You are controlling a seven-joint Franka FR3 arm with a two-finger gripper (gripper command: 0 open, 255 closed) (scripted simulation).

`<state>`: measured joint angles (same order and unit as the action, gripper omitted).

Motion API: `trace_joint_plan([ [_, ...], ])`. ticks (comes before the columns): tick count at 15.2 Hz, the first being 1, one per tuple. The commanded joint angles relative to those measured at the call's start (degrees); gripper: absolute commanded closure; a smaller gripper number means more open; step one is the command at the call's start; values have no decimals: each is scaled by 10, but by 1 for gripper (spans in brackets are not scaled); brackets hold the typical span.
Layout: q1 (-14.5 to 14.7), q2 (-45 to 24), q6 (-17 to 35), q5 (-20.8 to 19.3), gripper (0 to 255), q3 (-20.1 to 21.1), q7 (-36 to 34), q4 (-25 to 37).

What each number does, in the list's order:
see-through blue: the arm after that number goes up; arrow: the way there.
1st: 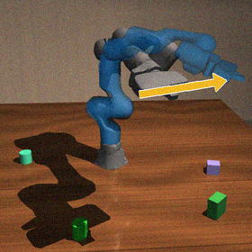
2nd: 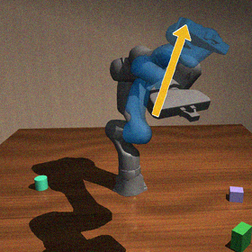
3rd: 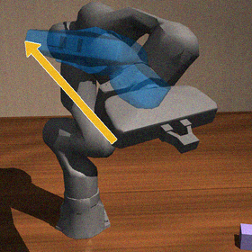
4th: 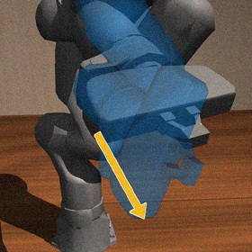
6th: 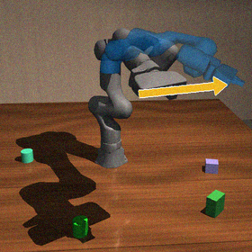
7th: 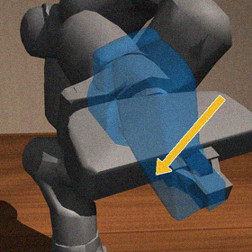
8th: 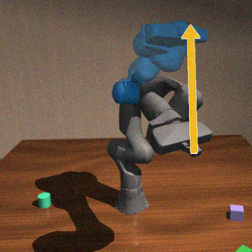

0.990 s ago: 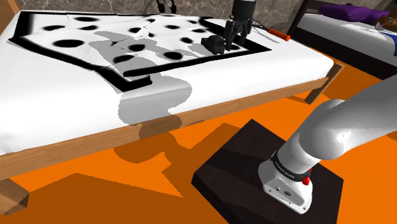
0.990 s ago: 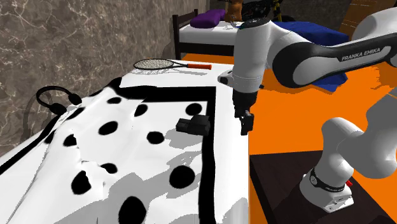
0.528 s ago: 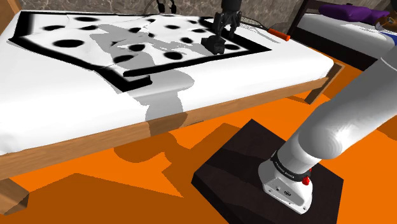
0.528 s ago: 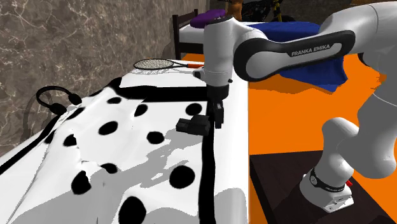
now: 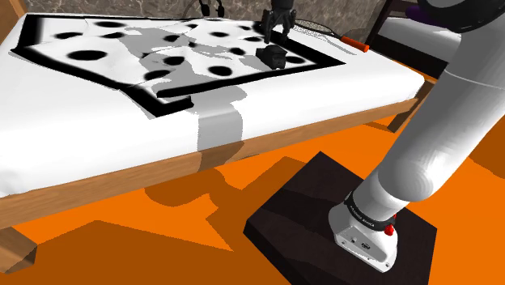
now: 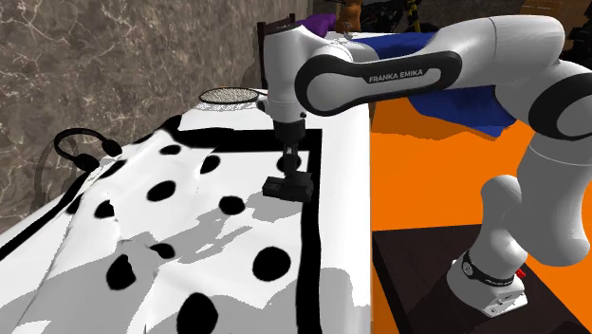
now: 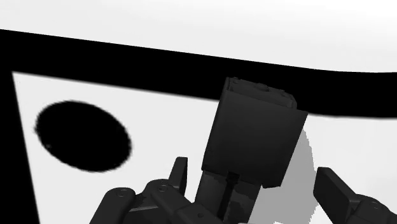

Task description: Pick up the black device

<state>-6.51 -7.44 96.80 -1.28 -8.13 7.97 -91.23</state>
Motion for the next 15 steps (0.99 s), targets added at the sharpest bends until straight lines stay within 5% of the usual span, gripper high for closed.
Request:
trace_joint_plan([
  [1,-1,-6,11,1,0,0,0,-5],
  [8,-1,-6,47,1,0,0,-1,-40],
  [9,-1,-6,47,1,255,0,-1,-41],
  [15,-1,-5,47,1,255,0,-1,-41],
])
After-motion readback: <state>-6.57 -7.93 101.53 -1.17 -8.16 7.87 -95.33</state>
